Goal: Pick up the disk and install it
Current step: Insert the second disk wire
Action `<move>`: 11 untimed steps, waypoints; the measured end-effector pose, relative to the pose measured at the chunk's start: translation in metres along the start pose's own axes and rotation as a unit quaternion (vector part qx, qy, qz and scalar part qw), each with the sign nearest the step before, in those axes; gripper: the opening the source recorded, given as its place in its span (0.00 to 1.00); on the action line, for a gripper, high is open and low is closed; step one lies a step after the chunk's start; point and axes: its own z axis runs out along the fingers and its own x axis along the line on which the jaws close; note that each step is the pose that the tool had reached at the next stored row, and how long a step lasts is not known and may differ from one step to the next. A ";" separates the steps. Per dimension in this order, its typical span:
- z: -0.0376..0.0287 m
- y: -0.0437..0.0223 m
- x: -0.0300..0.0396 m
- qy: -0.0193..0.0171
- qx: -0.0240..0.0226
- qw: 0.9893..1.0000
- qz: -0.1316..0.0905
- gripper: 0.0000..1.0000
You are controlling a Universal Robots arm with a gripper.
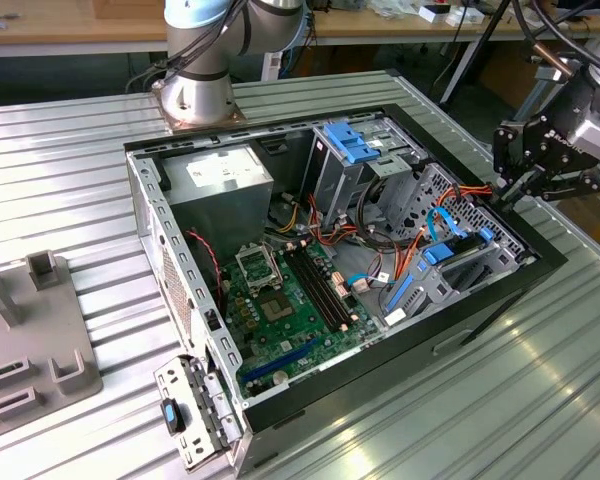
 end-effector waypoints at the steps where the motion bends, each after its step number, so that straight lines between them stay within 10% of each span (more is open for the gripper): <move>1: 0.0000 0.0000 0.0000 -0.001 -0.001 1.000 -0.017 0.24; 6: 0.0001 0.0000 0.0000 -0.007 -0.005 0.996 -0.087 0.24; 9: 0.0002 -0.0007 0.0005 -0.010 -0.007 0.991 -0.131 0.24; 11: 0.0001 -0.0008 0.0005 -0.010 -0.007 0.991 -0.131 0.24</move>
